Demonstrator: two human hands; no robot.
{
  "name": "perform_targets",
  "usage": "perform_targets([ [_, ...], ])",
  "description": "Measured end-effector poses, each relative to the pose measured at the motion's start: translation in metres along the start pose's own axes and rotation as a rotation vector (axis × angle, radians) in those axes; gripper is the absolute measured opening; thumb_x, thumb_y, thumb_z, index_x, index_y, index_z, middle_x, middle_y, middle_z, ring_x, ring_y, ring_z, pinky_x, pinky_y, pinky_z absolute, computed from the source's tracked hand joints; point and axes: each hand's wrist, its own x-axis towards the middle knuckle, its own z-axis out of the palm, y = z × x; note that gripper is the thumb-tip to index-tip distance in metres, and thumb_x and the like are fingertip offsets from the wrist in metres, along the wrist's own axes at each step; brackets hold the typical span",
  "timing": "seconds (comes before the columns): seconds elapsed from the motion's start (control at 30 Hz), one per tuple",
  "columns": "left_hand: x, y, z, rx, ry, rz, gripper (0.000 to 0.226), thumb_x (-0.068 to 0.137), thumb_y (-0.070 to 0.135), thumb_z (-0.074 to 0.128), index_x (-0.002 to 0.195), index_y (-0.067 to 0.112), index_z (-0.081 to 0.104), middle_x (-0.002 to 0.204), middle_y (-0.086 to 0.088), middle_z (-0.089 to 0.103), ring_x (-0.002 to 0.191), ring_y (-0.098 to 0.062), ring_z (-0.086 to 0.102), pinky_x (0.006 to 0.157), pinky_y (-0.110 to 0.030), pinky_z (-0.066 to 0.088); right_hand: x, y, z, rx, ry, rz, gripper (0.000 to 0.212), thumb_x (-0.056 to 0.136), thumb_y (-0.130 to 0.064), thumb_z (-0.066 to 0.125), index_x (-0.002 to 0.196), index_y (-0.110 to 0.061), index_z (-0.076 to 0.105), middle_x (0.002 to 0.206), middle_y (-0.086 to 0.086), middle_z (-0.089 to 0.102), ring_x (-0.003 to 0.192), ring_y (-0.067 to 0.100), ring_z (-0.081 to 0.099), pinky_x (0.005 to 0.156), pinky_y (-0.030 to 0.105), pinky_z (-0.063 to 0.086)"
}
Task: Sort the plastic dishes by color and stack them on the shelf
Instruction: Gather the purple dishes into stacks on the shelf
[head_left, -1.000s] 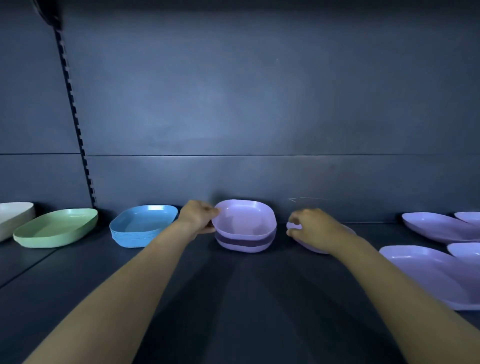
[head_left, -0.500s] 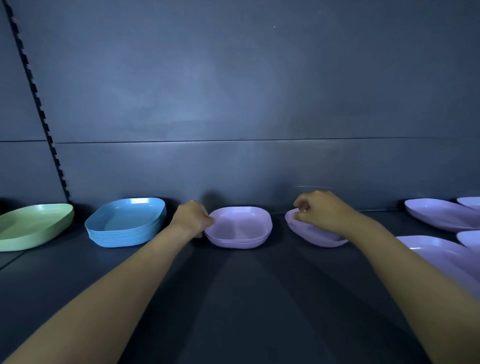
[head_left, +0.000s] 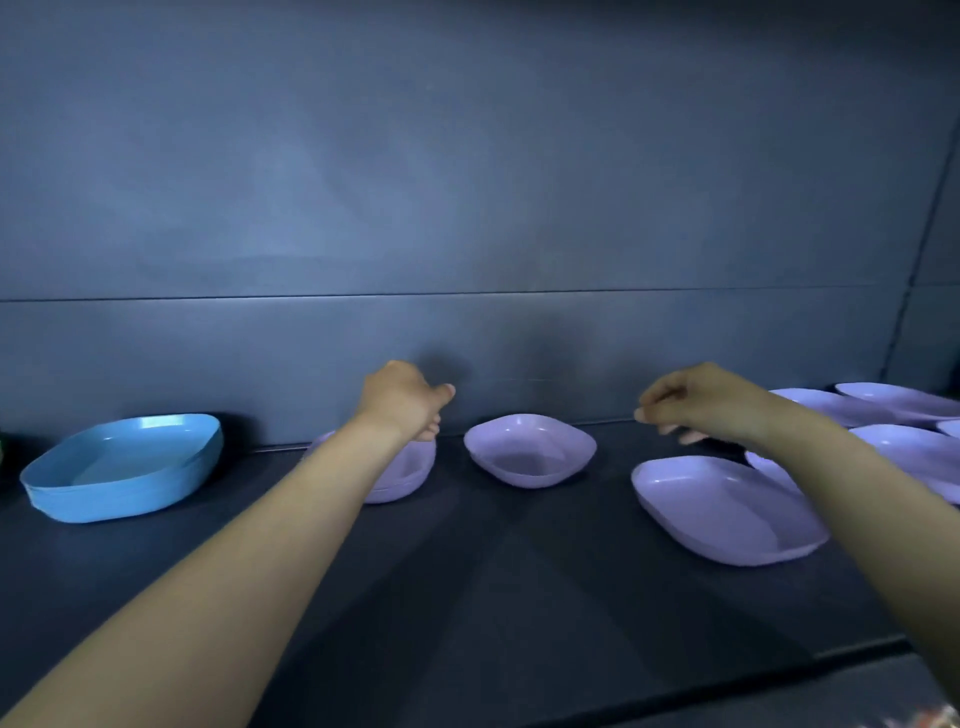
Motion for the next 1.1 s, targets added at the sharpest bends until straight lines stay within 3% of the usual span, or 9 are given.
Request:
perform_targets([
  [0.17,-0.018,0.017,0.045,0.058,-0.03,-0.093,0.034,0.089,0.03,0.058,0.066,0.006,0.048,0.081,-0.025,0.069,0.084,-0.039,0.07,0.085,-0.043,0.057,-0.013,0.051,-0.032,0.011,0.018,0.071,0.025,0.083,-0.016,0.067,0.091,0.008,0.065,0.079,0.009,0.056,0.068,0.009,0.056,0.074,0.027,0.048],
  [0.3,-0.026,0.022,0.071,0.048,-0.019,-0.194,0.03,0.088,0.027,0.058,0.068,0.007,0.046,0.066,-0.019,0.064,0.088,-0.039,0.07,0.086,-0.042,0.056,-0.012,0.079,-0.042,-0.052,-0.022,0.05,0.026,0.082,-0.019,0.067,0.083,0.007,0.066,0.074,0.007,0.057,0.07,0.018,0.053,0.075,0.028,0.044],
  [0.37,-0.026,0.022,0.079,0.056,0.016,-0.245,0.029,0.088,0.023,0.057,0.067,0.006,0.047,0.051,-0.013,0.061,0.085,-0.039,0.07,0.086,-0.042,0.056,-0.008,0.089,-0.045,-0.087,-0.022,0.041,0.022,0.082,-0.018,0.066,0.084,0.004,0.068,0.077,0.007,0.059,0.074,0.019,0.054,0.078,0.029,0.047],
  [0.53,-0.026,0.02,0.093,0.042,0.078,-0.323,0.022,0.087,0.013,0.056,0.069,0.002,0.049,0.063,-0.017,0.06,0.061,-0.032,0.062,0.083,-0.043,0.057,0.003,0.098,-0.048,-0.13,-0.094,-0.001,0.032,0.081,-0.018,0.066,0.098,0.01,0.066,0.079,0.017,0.055,0.072,0.018,0.047,0.062,0.024,0.038],
  [0.63,-0.023,0.014,0.097,-0.026,0.09,-0.391,0.021,0.088,0.007,0.056,0.07,0.001,0.048,0.063,-0.016,0.057,0.057,-0.027,0.058,0.082,-0.043,0.057,0.013,0.101,-0.049,-0.136,-0.111,-0.026,0.035,0.081,-0.016,0.068,0.106,0.008,0.066,0.106,0.025,0.064,0.082,0.024,0.053,0.071,0.029,0.042],
  [0.77,-0.021,0.01,0.095,-0.147,0.103,-0.439,0.022,0.088,0.003,0.058,0.069,0.0,0.047,0.063,-0.012,0.052,0.053,-0.024,0.053,0.043,-0.021,0.052,0.023,0.103,-0.045,-0.122,-0.188,-0.058,0.017,0.079,-0.013,0.071,0.093,-0.004,0.072,0.097,0.004,0.067,0.087,0.015,0.055,0.078,0.023,0.041],
  [0.83,-0.023,0.011,0.094,-0.217,0.101,-0.44,0.022,0.088,0.0,0.058,0.069,-0.001,0.047,0.065,-0.012,0.049,0.055,-0.022,0.05,0.032,-0.017,0.047,0.027,0.106,-0.042,-0.088,-0.209,-0.07,0.008,0.077,-0.011,0.072,0.084,-0.009,0.073,0.098,0.006,0.071,0.085,0.014,0.057,0.081,0.025,0.045],
  [0.9,-0.024,0.011,0.093,-0.256,0.099,-0.439,0.02,0.088,0.001,0.059,0.071,-0.001,0.048,0.068,-0.011,0.05,0.059,-0.019,0.05,0.033,-0.017,0.048,0.028,0.108,-0.04,-0.042,-0.2,-0.072,0.011,0.076,-0.009,0.072,0.086,-0.004,0.075,0.098,0.009,0.072,0.083,0.015,0.058,0.078,0.026,0.045],
  [1.1,-0.034,0.021,0.083,-0.324,0.081,-0.368,0.011,0.09,0.003,0.057,0.081,-0.003,0.055,0.076,-0.012,0.057,0.067,-0.016,0.056,0.061,-0.026,0.055,0.028,0.107,-0.048,0.125,-0.155,-0.056,0.012,0.08,-0.007,0.068,0.081,0.004,0.071,0.081,0.009,0.06,0.06,0.017,0.05,0.053,0.02,0.038],
])
